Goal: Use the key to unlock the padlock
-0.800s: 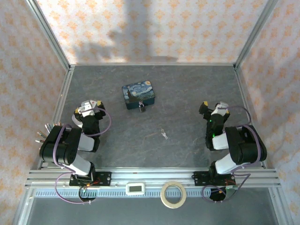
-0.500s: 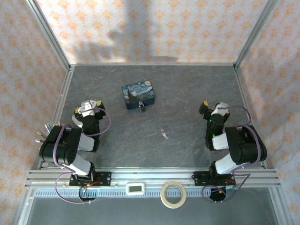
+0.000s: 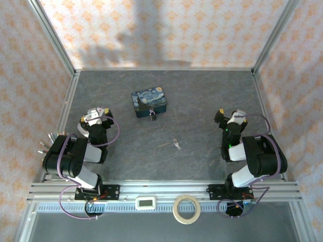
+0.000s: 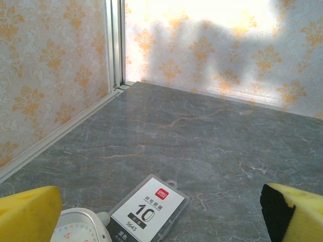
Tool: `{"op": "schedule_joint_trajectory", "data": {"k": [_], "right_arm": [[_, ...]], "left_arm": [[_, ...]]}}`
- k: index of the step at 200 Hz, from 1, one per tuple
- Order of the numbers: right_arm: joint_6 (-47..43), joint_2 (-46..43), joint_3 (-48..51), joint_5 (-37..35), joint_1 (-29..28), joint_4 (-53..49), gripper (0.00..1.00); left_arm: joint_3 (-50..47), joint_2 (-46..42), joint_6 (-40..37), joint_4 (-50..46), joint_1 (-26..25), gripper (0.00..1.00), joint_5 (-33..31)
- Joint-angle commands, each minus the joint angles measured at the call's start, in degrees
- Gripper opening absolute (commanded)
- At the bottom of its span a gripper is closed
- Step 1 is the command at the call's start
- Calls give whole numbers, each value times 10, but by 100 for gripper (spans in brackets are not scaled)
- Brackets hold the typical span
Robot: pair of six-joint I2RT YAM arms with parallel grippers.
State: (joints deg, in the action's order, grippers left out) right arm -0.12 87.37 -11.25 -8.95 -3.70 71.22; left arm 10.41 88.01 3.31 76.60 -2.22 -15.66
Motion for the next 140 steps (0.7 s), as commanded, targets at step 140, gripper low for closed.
{"op": "schedule_joint_trajectory", "data": {"k": [140], "right_arm": [[102, -189, -213, -33, -45, -475, 98]], "left_arm": [[194, -204, 130, -408, -41, 99, -15]]}}
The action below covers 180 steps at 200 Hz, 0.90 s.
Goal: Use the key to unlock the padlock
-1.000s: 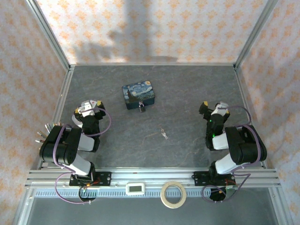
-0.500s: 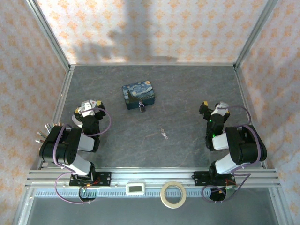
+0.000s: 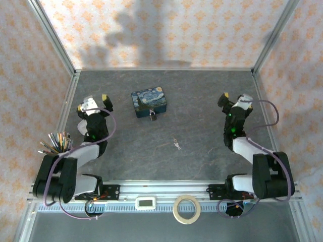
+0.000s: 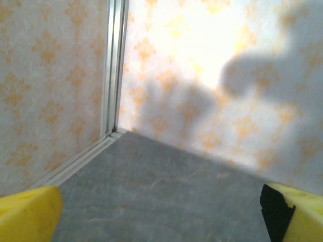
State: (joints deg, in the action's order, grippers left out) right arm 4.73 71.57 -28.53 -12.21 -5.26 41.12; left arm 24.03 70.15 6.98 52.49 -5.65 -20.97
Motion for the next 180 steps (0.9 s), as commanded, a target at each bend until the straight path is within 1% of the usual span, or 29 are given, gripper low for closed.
{"op": "schedule_joint_trajectory", "data": {"k": [1, 10, 24, 29, 44, 57, 64, 74, 82, 86, 103, 114, 130, 166, 180], "right_arm": [[57, -32, -42, -1, -32, -177, 98], [83, -36, -58, 3, -49, -225, 97], [129, -36, -81, 27, -72, -297, 96], [139, -52, -88, 42, -80, -319, 94], [158, -45, -110, 78, -105, -383, 92], [165, -42, -130, 106, -128, -431, 90], [159, -23, -141, 125, -139, -454, 88], [151, -8, -160, 146, -155, -497, 84], [142, 7, -177, 162, -167, -529, 80], [138, 14, -184, 167, -173, -543, 79], [118, 40, -208, 176, -200, -593, 70], [108, 58, -225, 182, -219, -619, 63], [105, 82, -243, 189, -258, -647, 57], [140, 130, -252, 191, -379, -674, 56], [155, 150, -255, 183, -407, -677, 53]], "left_arm": [[61, -26, 97, -171, -7, 99, 43], [83, -27, 125, -205, -13, 99, 72], [111, -22, 159, -249, -30, 99, 97], [120, -18, 167, -265, -37, 99, 101], [142, -4, 207, -301, -64, 99, 112], [148, 10, 241, -303, -91, 99, 133], [149, 17, 251, -300, -108, 99, 147], [150, 27, 263, -298, -133, 99, 151], [150, 33, 262, -296, -154, 99, 146], [150, 35, 281, -295, -162, 99, 142], [145, 41, 295, -278, -194, 99, 136], [143, 43, 301, -271, -204, 99, 135], [136, 40, 312, -267, -205, 99, 127], [94, 1, 325, -250, -204, 99, 49], [74, -16, 333, -244, -205, 99, 28]]}}
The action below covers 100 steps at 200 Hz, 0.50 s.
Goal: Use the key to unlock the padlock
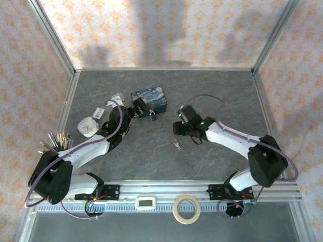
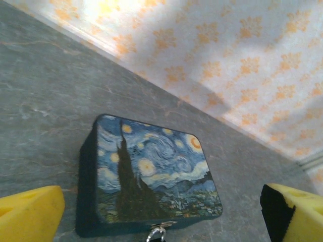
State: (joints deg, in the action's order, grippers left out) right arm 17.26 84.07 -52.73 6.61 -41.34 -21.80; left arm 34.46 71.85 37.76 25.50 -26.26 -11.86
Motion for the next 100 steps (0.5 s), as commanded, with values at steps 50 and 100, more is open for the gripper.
{"op": "schedule_joint_trajectory", "data": {"k": [50, 100], "right_arm": [[58, 78, -21, -89, -90, -59, 46], [48, 122, -40, -124, -91, -33, 34]], "left_arm": [[-63, -71, 28, 26, 1, 99, -86], [-75, -85, 25, 21, 3, 99, -91]]}}
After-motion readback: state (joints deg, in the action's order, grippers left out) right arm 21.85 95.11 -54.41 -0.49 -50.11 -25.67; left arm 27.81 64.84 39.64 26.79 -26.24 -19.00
